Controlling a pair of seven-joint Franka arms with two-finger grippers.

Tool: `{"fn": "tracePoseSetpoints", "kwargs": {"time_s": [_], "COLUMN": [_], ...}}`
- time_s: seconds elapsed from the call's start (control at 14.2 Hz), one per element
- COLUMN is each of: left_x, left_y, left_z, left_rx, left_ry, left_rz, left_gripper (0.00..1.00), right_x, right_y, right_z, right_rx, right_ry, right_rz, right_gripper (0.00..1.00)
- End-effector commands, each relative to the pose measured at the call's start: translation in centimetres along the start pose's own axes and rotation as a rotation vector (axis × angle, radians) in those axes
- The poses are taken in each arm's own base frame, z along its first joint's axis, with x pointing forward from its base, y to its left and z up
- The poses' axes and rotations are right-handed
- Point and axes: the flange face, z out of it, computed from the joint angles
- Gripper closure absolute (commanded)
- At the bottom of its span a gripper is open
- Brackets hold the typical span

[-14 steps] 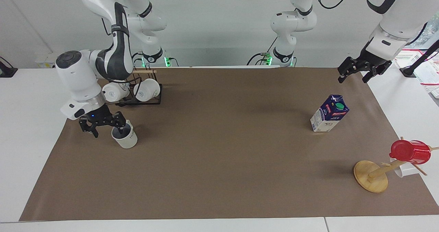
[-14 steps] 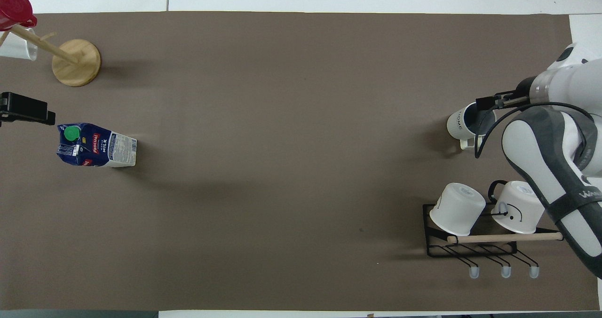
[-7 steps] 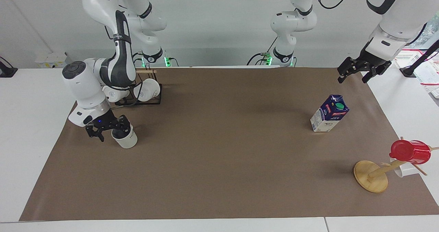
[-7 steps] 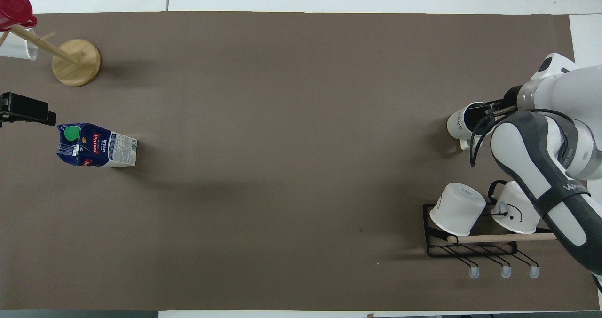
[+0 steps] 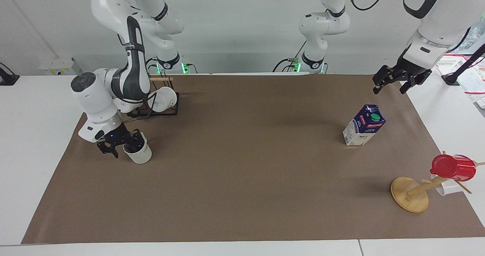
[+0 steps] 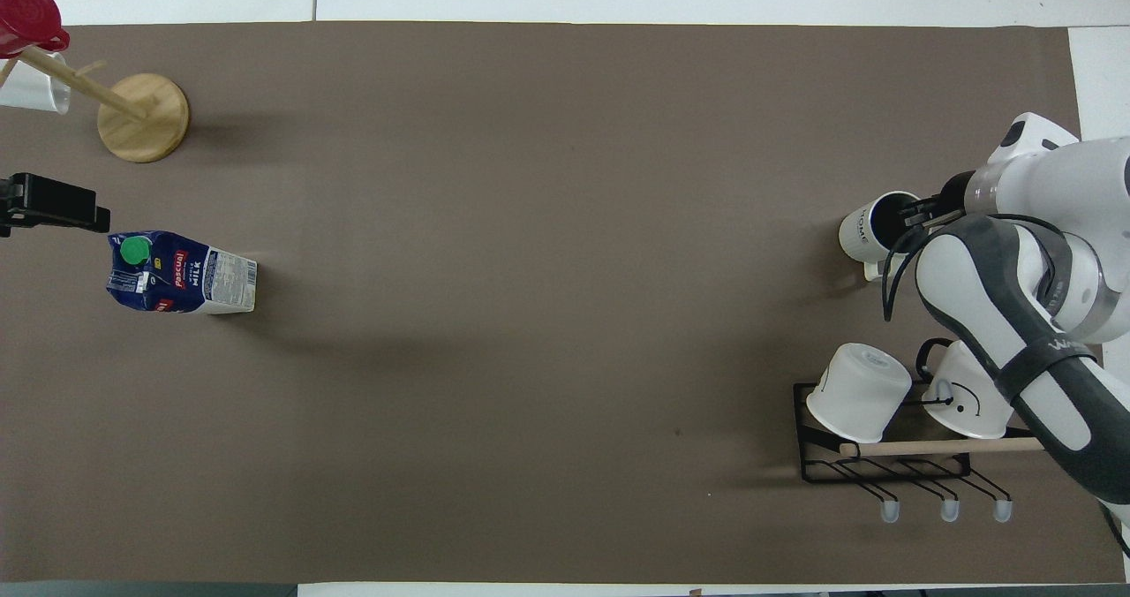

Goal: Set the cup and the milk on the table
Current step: 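Reach the right gripper to the white mug and grasp its rim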

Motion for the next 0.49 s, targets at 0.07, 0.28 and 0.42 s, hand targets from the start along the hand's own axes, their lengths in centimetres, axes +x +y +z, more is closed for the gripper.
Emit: {"fn": "tracePoseSetpoints", "kwargs": {"time_s": [0.07,0.28,0.42], "left_x": [-1.2,-1.6,-1.6], "left_y": [-0.6,-0.9,-1.9], "left_z": [3.5,7.2,8.6], "left_rx": [-0.011,-0.009,-0.008], "left_ry": [0.035,0.037,0.041], "left_rz": [-0.005,-0.008,-0.025], "left_gripper": [0.0,0.0,0.0], "right_x": [0.8,0.7,0.7], "right_y": [0.1,-0.3,-0.4], "right_z": [-1.1,-0.9,-0.9], "right_rx": [0.036,0.038,0.04], "right_ry": [-0.008,-0.009,-0.012], "right_rz": [-0.012,-0.004,-0.001], "right_gripper": [0.69,1.0,1.0]}}
